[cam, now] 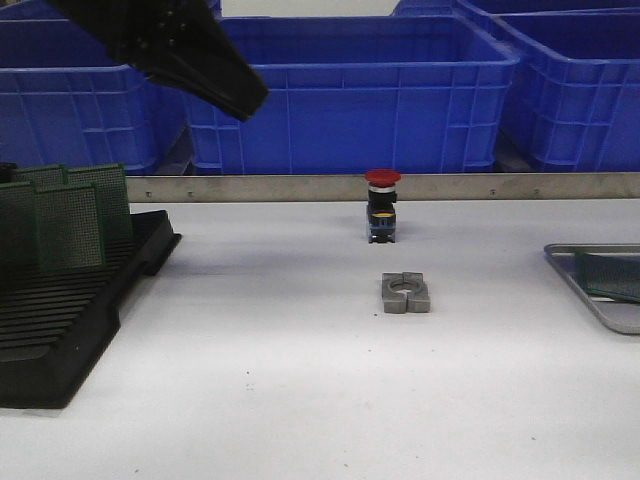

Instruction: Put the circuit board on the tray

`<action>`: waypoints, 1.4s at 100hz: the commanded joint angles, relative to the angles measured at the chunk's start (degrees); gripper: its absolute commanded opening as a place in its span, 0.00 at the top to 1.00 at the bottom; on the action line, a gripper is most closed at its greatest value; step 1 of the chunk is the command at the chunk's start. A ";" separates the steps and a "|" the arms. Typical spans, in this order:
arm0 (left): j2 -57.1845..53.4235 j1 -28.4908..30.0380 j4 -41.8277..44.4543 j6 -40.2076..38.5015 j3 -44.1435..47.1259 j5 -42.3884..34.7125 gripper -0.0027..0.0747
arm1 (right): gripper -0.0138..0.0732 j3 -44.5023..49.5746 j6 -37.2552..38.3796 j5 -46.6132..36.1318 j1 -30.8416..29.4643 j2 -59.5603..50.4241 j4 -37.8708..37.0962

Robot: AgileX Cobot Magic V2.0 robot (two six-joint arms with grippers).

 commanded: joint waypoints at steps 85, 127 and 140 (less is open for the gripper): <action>-40.62 7.16 1.88 -10.05 29.26 -45.80 0.99 | 0.91 19.12 -0.87 -24.99 19.12 -37.94 1.18; -63.52 7.16 -2.17 -9.74 50.82 -62.14 0.99 | 0.91 31.95 -0.91 -28.15 19.12 -63.21 1.18; -70.22 7.16 -2.17 -9.40 55.27 -63.17 0.99 | 0.91 35.97 -0.91 -27.86 19.12 -71.56 1.18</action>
